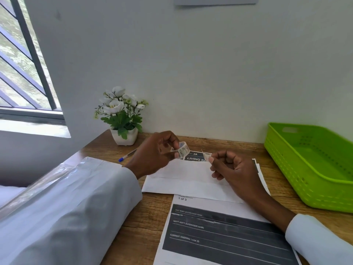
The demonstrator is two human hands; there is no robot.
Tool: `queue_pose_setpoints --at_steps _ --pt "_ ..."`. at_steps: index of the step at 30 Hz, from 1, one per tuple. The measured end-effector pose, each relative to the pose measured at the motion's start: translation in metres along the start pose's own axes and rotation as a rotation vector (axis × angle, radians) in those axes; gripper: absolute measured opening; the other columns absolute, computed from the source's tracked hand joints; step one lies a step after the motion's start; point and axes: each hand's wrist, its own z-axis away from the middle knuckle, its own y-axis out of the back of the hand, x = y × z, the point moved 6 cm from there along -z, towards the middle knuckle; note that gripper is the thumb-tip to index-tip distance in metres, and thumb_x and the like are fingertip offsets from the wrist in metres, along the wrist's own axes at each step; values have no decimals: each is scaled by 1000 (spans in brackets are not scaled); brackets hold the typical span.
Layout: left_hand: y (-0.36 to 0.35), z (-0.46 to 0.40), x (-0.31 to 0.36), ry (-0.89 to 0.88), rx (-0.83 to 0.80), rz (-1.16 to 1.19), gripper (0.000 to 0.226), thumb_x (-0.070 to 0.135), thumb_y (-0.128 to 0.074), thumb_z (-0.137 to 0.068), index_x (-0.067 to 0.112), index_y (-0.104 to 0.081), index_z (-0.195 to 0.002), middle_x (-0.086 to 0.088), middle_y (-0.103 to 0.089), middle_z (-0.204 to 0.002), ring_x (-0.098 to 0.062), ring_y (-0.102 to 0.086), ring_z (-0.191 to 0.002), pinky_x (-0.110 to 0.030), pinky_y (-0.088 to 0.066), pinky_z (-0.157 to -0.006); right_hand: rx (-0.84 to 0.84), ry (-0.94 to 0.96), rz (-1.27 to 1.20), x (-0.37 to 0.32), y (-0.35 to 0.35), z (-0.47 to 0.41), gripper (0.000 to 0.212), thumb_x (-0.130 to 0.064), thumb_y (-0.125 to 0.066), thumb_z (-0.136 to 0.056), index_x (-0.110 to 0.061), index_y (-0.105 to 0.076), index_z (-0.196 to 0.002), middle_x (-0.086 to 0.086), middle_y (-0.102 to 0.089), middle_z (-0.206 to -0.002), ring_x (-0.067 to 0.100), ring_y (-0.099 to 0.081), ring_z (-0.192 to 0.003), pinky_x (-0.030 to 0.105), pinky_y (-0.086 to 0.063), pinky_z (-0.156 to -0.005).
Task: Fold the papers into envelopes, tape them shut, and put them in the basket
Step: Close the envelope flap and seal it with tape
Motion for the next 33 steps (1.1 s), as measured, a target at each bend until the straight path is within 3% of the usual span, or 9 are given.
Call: queue_pose_setpoints --at_steps 2,5,8,12,22,26,30,33 --pt "17 -2 -8 18 61 -92 26 17 -79 -72 31 -60 -81 11 -70 -92 -13 -66 -94 -40 -58 -73 -6 6 -9 -1 0 1 5 -13 -69 -87 -17 -72 -90 2 -75 -72 15 -70 -57 21 -55 -53" --pt "42 2 -22 73 137 -363 32 18 -79 -72 36 -54 -80 15 -62 -90 -10 -56 -86 -27 -43 -62 -10 16 -7 -1 -1 1 7 -12 -70 -86 -17 -72 -91 1 -77 -74 17 -71 -59 21 -56 -54" --pt "60 10 -39 138 164 -595 29 17 -76 -73 30 -56 -90 10 -57 -93 -13 -46 -90 -30 -38 -66 -14 8 7 0 -2 1 7 -15 -71 -84 -20 -73 -89 -4 -77 -77 16 -73 -64 22 -58 -57" --pt "72 18 -62 264 167 -666 27 19 -76 -74 28 -61 -94 1 -63 -101 -14 -44 -88 -33 -47 -73 -13 20 32 1 -1 1 12 -12 -75 -82 -24 -76 -86 -7 -78 -79 10 -73 -67 21 -57 -58" --pt "92 28 -73 338 299 -837 14 21 -69 -78 25 -63 -91 -5 -65 -93 -25 -54 -96 -31 -35 -68 -26 36 88 2 -2 1 21 -9 -75 -83 -30 -77 -88 -13 -78 -83 10 -72 -70 20 -58 -66" --pt "90 29 -82 379 263 -839 14 20 -68 -79 27 -64 -90 -2 -67 -99 -25 -56 -99 -29 -34 -68 10 14 44 4 0 0 12 -18 -76 -82 -27 -78 -89 -8 -78 -82 16 -73 -73 28 -60 -68" --pt "92 30 -80 416 245 -871 19 23 -69 -80 24 -67 -100 -5 -67 -107 -28 -55 -105 -33 -42 -71 16 2 39 4 2 -1 10 -14 -78 -80 -21 -79 -87 -5 -78 -80 10 -71 -68 18 -55 -63" --pt "88 26 -56 313 322 -891 23 29 -71 -82 20 -68 -103 -5 -69 -113 -28 -54 -108 -37 -45 -74 26 20 34 -1 5 -4 10 -10 -78 -79 -14 -79 -88 -1 -78 -80 14 -72 -69 21 -58 -64"
